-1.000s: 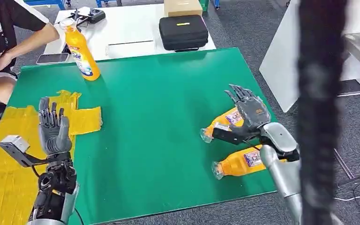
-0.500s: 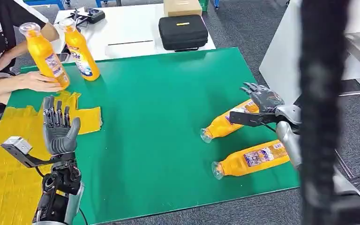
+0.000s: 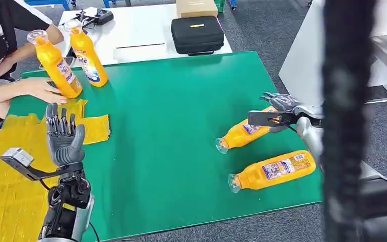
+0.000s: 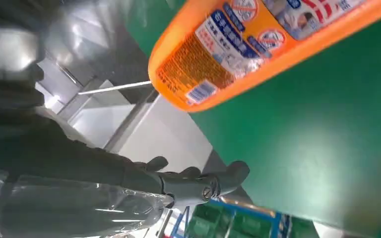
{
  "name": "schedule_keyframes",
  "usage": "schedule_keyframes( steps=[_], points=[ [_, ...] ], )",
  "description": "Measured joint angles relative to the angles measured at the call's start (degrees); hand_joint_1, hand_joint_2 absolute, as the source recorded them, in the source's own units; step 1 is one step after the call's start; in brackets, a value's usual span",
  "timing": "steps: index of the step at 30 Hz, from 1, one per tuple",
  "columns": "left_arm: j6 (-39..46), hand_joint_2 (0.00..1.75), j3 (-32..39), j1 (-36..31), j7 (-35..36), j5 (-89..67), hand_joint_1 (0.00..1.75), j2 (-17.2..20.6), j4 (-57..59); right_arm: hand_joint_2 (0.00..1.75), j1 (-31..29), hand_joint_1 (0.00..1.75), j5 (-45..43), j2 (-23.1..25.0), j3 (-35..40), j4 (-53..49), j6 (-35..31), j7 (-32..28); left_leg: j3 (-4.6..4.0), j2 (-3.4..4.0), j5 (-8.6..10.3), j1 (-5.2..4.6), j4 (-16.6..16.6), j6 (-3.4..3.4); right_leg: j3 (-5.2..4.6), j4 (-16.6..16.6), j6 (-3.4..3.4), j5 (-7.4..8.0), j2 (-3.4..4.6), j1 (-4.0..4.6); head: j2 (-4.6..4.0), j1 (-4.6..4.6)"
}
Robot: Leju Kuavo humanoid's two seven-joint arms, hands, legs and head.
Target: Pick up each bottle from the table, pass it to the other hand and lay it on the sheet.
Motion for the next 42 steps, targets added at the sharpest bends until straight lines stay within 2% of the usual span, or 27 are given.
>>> schedule_keyframes(
  steps=[5, 17, 26, 42],
  points=[
    [0.0, 1.75, -0.1, 0.0, 0.0, 0.2, 0.00, -0.1, 0.0, 1.75, -0.9, 0.00, -0.1, 0.4, 0.6, 2.6, 0.4, 0.0, 0.00, 0.00, 0.00, 0.00, 0.0, 0.00, 0.00, 0.0, 0.00, 0.00, 0.00, 0.00, 0.00, 0.00],
    [-0.5, 1.75, 0.3, -1.4, 0.0, 1.7, 0.00, -0.3, 1.0, 1.75, -3.3, 0.00, -0.4, 4.0, 3.0, 10.4, 7.1, 3.9, 0.02, 0.05, 0.00, 0.02, 0.0, 0.00, 0.00, 0.0, 0.00, 0.00, 0.01, 0.05, 0.00, 0.04],
    [-1.0, 1.75, 0.8, -1.8, 0.0, 1.9, 0.00, -0.4, 2.5, 1.75, -4.1, 0.00, -0.6, 7.1, 3.5, 13.1, 7.5, 7.6, 0.24, 0.20, -0.02, 0.02, 0.0, -0.02, 0.16, 0.0, -0.01, 0.00, 0.08, 0.06, 0.00, 0.02],
    [-1.0, 1.75, 1.4, -2.3, 0.0, 1.9, 0.00, -0.5, 3.5, 1.75, -4.5, 0.00, -0.7, 8.3, 4.3, 14.4, 7.6, 8.0, 0.68, 0.21, -0.03, 0.03, 0.0, -0.03, 0.60, 0.0, -0.01, 0.00, 0.08, 0.09, 0.00, 0.04]
  ],
)
